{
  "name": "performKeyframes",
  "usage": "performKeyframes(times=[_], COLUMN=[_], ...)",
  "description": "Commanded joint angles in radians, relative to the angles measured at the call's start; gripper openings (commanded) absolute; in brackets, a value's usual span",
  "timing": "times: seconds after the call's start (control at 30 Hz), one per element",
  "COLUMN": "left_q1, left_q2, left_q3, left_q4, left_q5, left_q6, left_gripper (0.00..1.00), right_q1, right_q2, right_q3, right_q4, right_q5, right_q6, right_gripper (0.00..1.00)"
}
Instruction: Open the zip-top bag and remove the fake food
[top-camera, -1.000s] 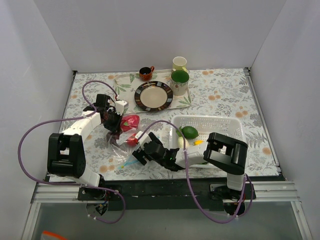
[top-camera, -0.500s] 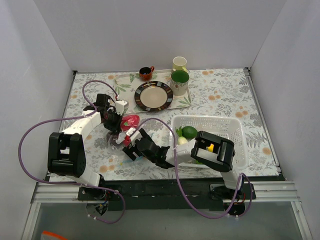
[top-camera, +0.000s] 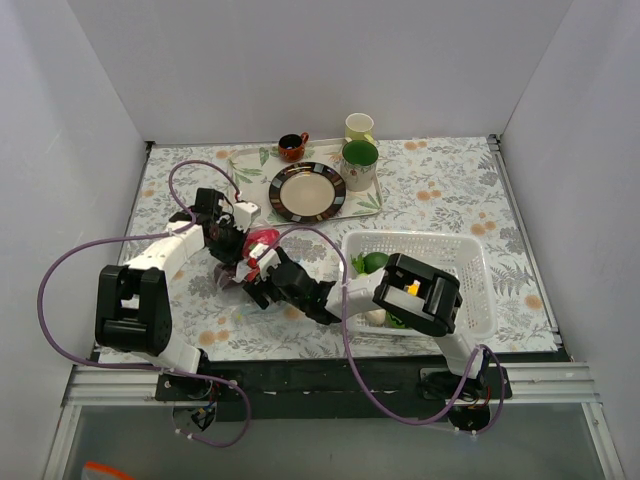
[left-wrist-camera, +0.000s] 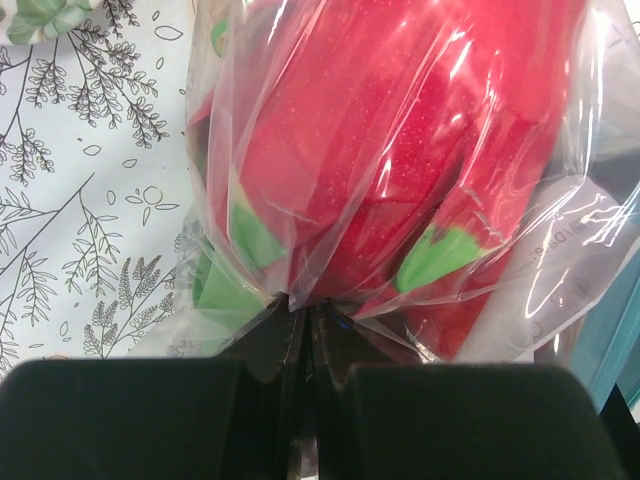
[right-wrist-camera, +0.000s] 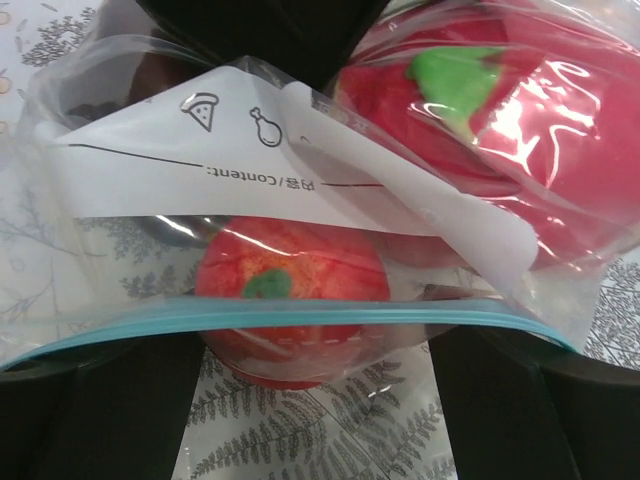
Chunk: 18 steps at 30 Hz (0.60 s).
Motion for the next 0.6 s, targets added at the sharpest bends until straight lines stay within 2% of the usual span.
performKeyframes(times=[0.0,0.07,0.1,0.13,0.17,0.27,0.43,0.57], left_q1=[-0.031,-0.029,-0.031,-0.029,-0.028,-0.023,-0.019,-0.017], left_q2=[0.073,0.044,0.032,0.007,-0.003,-0.039,-0.063,-0.085], left_q3=[-0.111,-0.102,-0.099,-0.093,-0.085,-0.036,0.056,0.088], left_q4=[-0.21,-0.211,-0.207,-0.194,-0.188,-0.19,-0.21,-0.216], left_q5=[0.0,-0.009,-0.032,-0.051,-0.065,-0.089,-0.123,-0.155], left_q6=[0.02,0.016,0.014,0.004,-0.003,-0.022,-0.046,-0.044], left_gripper=[0.0,0.0,0.0,0.0,0.0,0.0,0.0,0.0], right_q1=[-0.023,-0.026,-0.028,-0.026,-0.026,-0.025,-0.015,-0.005], right_q2=[-0.007,-0.04,-0.059,-0.08,-0.128,-0.236,-0.389,-0.499], right_q3=[0.035,0.021,-0.001,-0.017,-0.038,-0.133,-0.29,-0.4], right_q4=[0.064,0.064,0.065,0.065,0.067,0.067,0.048,-0.034], right_q5=[-0.063,-0.112,-0.124,-0.15,-0.159,-0.201,-0.234,-0.259], right_q6=[-0.007,-0.001,0.003,0.011,0.034,0.069,0.143,0.175], right_gripper=[0.81,0.69,0.57,0.51,0.4,0.24,0.18,0.13])
